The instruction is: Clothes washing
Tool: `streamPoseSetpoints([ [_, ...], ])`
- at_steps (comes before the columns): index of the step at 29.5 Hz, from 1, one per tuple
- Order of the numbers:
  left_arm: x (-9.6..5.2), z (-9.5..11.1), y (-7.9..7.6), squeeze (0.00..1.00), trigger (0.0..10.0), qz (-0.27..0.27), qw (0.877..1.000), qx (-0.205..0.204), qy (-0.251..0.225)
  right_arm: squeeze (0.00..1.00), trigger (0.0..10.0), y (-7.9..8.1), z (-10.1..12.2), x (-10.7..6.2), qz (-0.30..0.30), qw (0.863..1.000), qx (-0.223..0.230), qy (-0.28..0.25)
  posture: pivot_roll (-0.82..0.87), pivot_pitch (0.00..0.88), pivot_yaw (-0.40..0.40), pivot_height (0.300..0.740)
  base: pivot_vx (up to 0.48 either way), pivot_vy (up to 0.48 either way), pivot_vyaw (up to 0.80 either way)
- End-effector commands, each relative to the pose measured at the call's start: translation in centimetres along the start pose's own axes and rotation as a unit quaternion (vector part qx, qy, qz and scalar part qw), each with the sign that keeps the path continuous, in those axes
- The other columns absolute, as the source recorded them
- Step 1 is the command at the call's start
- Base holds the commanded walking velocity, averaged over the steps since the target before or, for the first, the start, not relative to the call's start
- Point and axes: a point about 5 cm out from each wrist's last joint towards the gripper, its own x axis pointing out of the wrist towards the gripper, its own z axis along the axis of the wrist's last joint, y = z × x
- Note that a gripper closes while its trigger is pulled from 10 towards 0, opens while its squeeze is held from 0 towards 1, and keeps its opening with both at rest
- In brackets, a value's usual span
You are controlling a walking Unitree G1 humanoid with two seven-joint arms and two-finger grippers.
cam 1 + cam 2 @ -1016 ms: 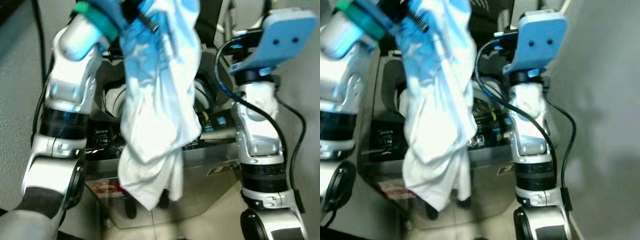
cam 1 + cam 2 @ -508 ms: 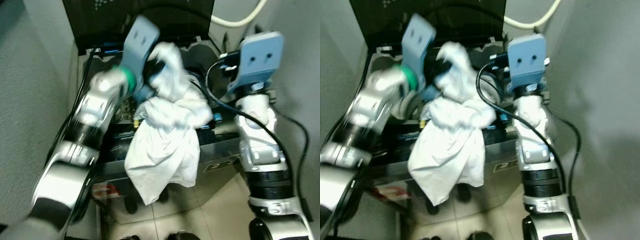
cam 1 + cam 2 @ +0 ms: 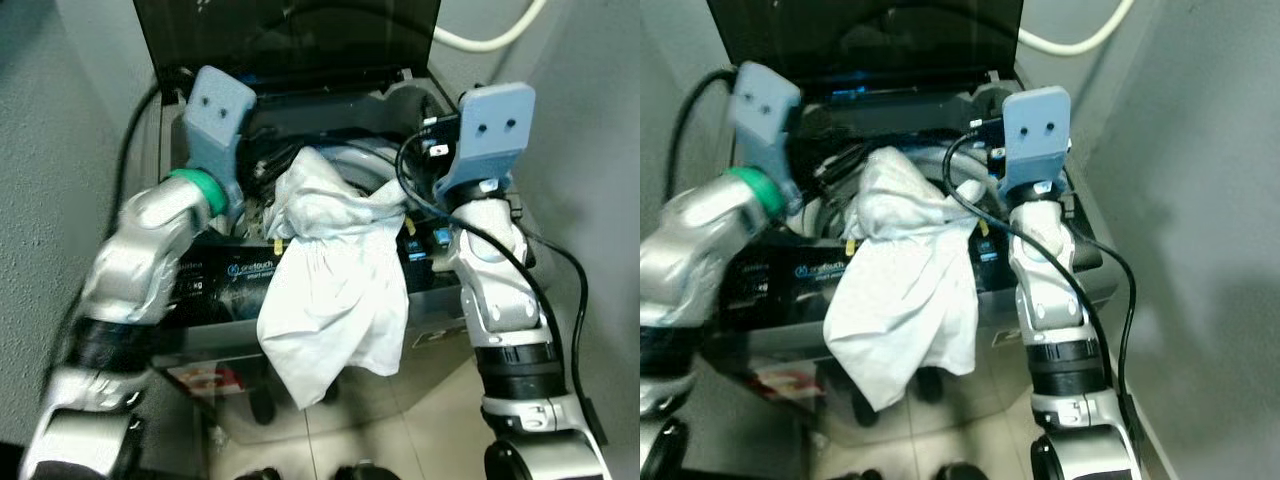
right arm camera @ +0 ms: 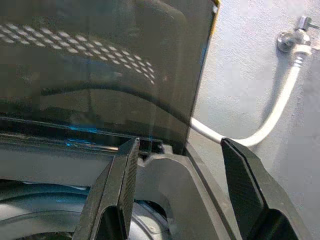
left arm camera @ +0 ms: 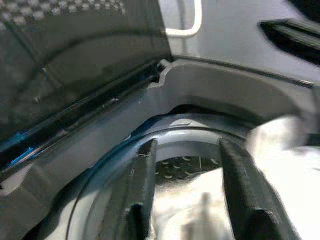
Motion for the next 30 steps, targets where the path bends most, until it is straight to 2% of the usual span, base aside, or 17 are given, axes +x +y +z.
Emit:
streamPoseSetpoints([
  [1,-1.0,0.2,-1.0,1.0,10.0,-0.036,0.999,0.003,0.007,0.0,10.0,0.3,0.6,-0.1,0.024,1.0,0.014,-0.015,0.01,0.074,0.042,0.74,0.0,0.0,0.0],
  [2,-2.4,0.4,-1.8,1.0,10.0,-0.068,0.997,0.025,0.006,0.0,10.0,0.6,0.9,-0.3,0.053,0.998,0.023,-0.026,0.01,0.074,0.04,0.74,0.0,0.0,0.0],
  [3,-2.4,0.4,-1.8,1.0,10.0,-0.068,0.997,0.025,0.006,0.0,10.0,0.6,0.9,-0.3,0.053,0.998,0.023,-0.026,0.01,0.074,0.04,0.74,0.0,0.0,0.0],
  [4,-3.5,0.6,-2.4,1.0,10.0,-0.084,0.995,0.052,0.009,0.0,10.0,0.6,1.1,-0.6,0.08,0.996,0.027,-0.034,0.02,0.074,0.039,0.74,0.0,0.0,0.0],
  [5,-4.4,0.7,-2.9,0.63,10.0,-0.088,0.993,0.08,0.012,0.0,10.0,0.7,1.3,-0.8,0.104,0.993,0.029,-0.04,0.02,0.074,0.038,0.74,0.0,0.0,0.0],
  [7,-4.4,0.7,-2.9,0.63,10.0,-0.088,0.993,0.08,0.012,0.0,10.0,0.7,1.3,-0.8,0.104,0.993,0.029,-0.04,0.02,0.074,0.038,0.74,0.0,0.0,0.0],
  [8,-5.0,0.4,-3.2,0.0,10.0,-0.072,0.991,0.113,0.016,0.0,10.0,0.7,1.4,-1.1,0.137,0.989,0.034,-0.043,0.03,0.075,0.034,0.74,0.0,0.0,0.0],
  [10,-5.0,0.4,-3.2,0.0,10.0,-0.072,0.991,0.113,0.016,0.0,10.0,0.7,1.4,-1.1,0.137,0.989,0.034,-0.043,0.03,0.075,0.034,0.74,0.0,0.0,0.0],
  [12,-6.5,-1.3,-4.8,0.0,10.0,-0.069,0.988,0.131,0.043,0.0,10.0,0.8,1.5,-1.6,0.182,0.981,0.044,-0.043,0.03,0.074,0.024,0.74,0.0,0.0,0.0],
  [14,-7.4,-1.6,-5.7,0.0,10.0,-0.095,0.984,0.14,0.061,0.0,10.0,1.0,1.4,-1.7,0.192,0.979,0.049,-0.042,0.04,0.073,0.019,0.74,0.0,0.0,0.0],
  [16,-8.8,-1.8,-6.6,0.0,10.0,-0.15,0.97,0.169,0.09,0.0,10.0,1.6,1.3,-1.8,0.198,0.978,0.058,-0.039,0.04,0.073,0.019,0.74,0.0,0.0,0.0],
  [21,-9.4,-1.6,-6.7,0.0,10.0,-0.188,0.965,0.152,0.103,0.0,10.0,2.4,1.3,-1.9,0.206,0.975,0.07,-0.04,0.05,0.071,0.024,0.74,0.0,0.0,0.0],
  [24,-8.6,-1.1,-6.7,0.0,10.0,-0.185,0.97,0.136,0.075,0.0,10.0,2.4,1.3,-1.9,0.203,0.975,0.076,-0.04,0.04,0.071,0.025,0.74,0.0,0.0,0.0],
  [27,-7.8,-0.7,-6.4,0.0,10.0,-0.16,0.974,0.149,0.055,0.0,10.0,2.4,1.3,-1.9,0.199,0.976,0.079,-0.04,0.04,0.074,0.027,0.74,0.0,0.0,0.0],
  [28,-5.3,0.7,-4.5,0.0,10.0,-0.047,0.983,0.178,-0.009,0.0,10.0,2.3,1.4,-1.8,0.171,0.98,0.093,-0.041,0.03,0.076,0.03,0.74,0.0,0.0,0.0],
  [29,-5.3,0.7,-4.5,0.0,10.0,-0.047,0.983,0.178,-0.009,0.0,10.0,2.3,1.4,-1.8,0.171,0.98,0.093,-0.041,0.03,0.076,0.03,0.74,0.0,0.0,0.0],
  [30,-4.0,1.6,-3.0,0.0,10.0,0.026,0.985,0.167,-0.042,0.0,10.0,2.1,1.5,-1.6,0.14,0.984,0.104,-0.04,0.02,0.077,0.035,0.74,0.0,0.0,0.0],
])
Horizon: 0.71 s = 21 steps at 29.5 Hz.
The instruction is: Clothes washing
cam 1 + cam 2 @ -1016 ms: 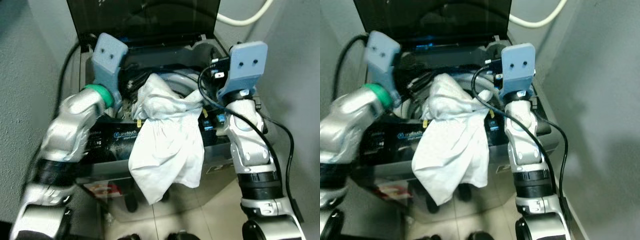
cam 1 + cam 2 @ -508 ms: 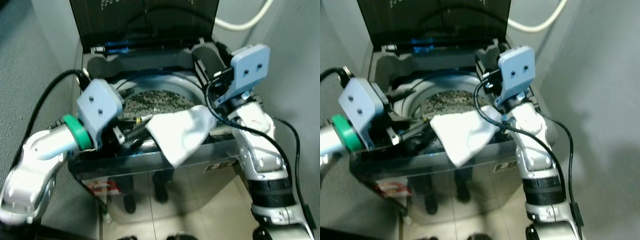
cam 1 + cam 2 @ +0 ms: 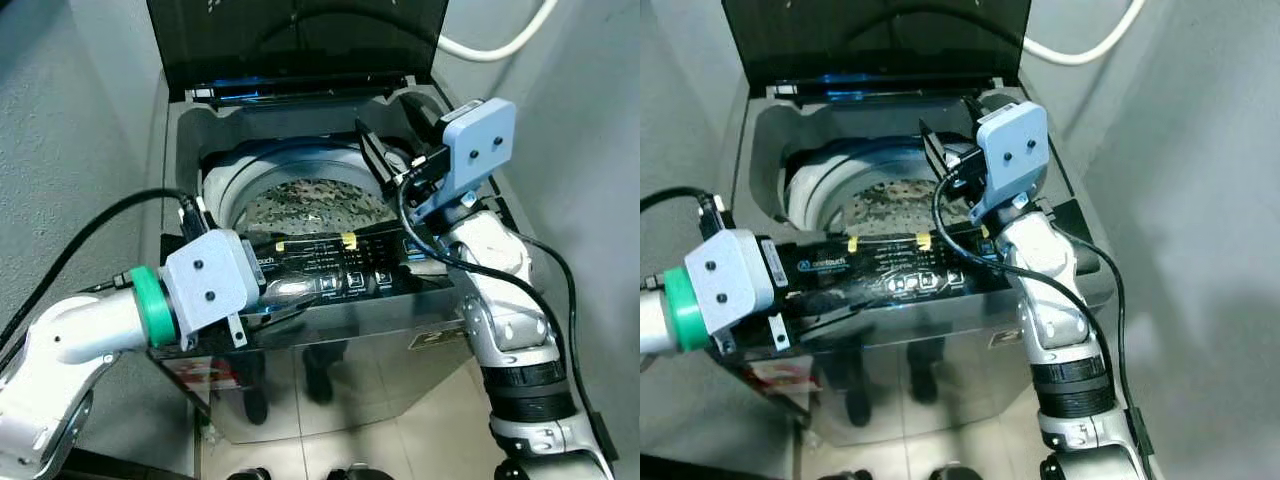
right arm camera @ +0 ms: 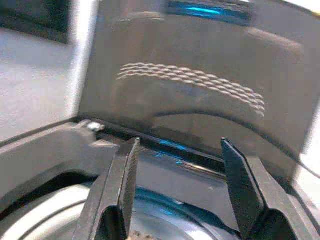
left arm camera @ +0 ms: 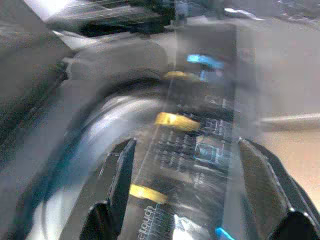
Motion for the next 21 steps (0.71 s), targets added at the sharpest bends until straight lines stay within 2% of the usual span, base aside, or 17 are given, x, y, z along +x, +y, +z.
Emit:
streamPoseSetpoints([
  [1,1.5,0.0,3.3,0.0,10.0,0.145,0.989,-0.019,-0.022,0.0,10.0,-0.7,0.1,0.2,-0.067,0.997,0.031,-0.001,0.02,0.077,0.037,0.74,0.0,0.0,0.0],
  [2,1.5,0.0,3.3,0.0,10.0,0.145,0.989,-0.019,-0.022,0.0,10.0,-0.7,0.1,0.2,-0.067,0.997,0.031,-0.001,0.02,0.077,0.037,0.74,0.0,0.0,0.0],
  [3,2.0,-0.1,4.2,0.0,10.0,0.18,0.982,-0.042,-0.029,0.0,10.0,-1.1,0.0,0.3,-0.095,0.995,0.043,0.002,0.01,0.078,0.04,0.74,0.0,0.0,0.0],
  [4,2.0,-0.1,4.2,0.0,10.0,0.18,0.982,-0.042,-0.029,0.0,10.0,-1.1,0.0,0.3,-0.095,0.995,0.043,0.002,0.01,0.078,0.04,0.74,0.0,0.0,0.0],
  [5,2.4,-0.9,5.6,0.0,10.0,0.239,0.966,-0.096,-0.033,0.0,10.0,-2.0,-0.5,0.1,-0.142,0.988,0.066,0.013,0.01,0.078,0.041,0.74,0.0,0.0,0.0],
  [6,2.4,-0.9,5.6,0.0,10.0,0.239,0.966,-0.096,-0.033,0.0,10.0,-2.0,-0.5,0.1,-0.142,0.988,0.066,0.013,0.01,0.078,0.041,0.74,0.0,0.0,0.0],
  [8,2.7,-2.3,6.5,0.0,10.0,0.285,0.947,-0.148,-0.022,0.0,10.0,-2.3,-0.9,-0.1,-0.157,0.984,0.079,0.023,0.0,0.081,0.046,0.74,0.0,0.0,0.0],
  [11,2.7,-2.8,6.7,0.0,10.0,0.297,0.941,-0.162,-0.017,0.0,10.0,-2.2,-1.0,-0.2,-0.157,0.984,0.078,0.025,0.0,0.081,0.046,0.74,0.0,0.0,0.0],
  [13,2.7,-3.9,7.4,0.0,10.0,0.333,0.925,-0.181,0.0,0.0,10.0,-1.8,-1.2,-0.5,-0.152,0.985,0.077,0.031,-0.01,0.085,0.049,0.74,0.0,0.0,0.0],
  [14,2.7,-3.9,7.4,0.0,10.0,0.333,0.925,-0.181,0.0,0.0,10.0,-1.8,-1.2,-0.5,-0.152,0.985,0.077,0.031,-0.01,0.085,0.049,0.74,0.0,0.0,0.0],
  [16,2.7,-4.5,7.7,0.0,10.0,0.359,0.916,-0.179,0.015,0.0,10.0,-1.4,-1.6,-0.6,-0.15,0.984,0.082,0.04,0.0,0.089,0.048,0.74,0.0,0.0,0.0],
  [21,2.8,-4.7,7.8,0.0,10.0,0.37,0.913,-0.172,0.02,0.0,10.0,-1.1,-1.7,-0.6,-0.15,0.984,0.085,0.044,0.0,0.09,0.046,0.74,0.0,0.0,0.0],
])
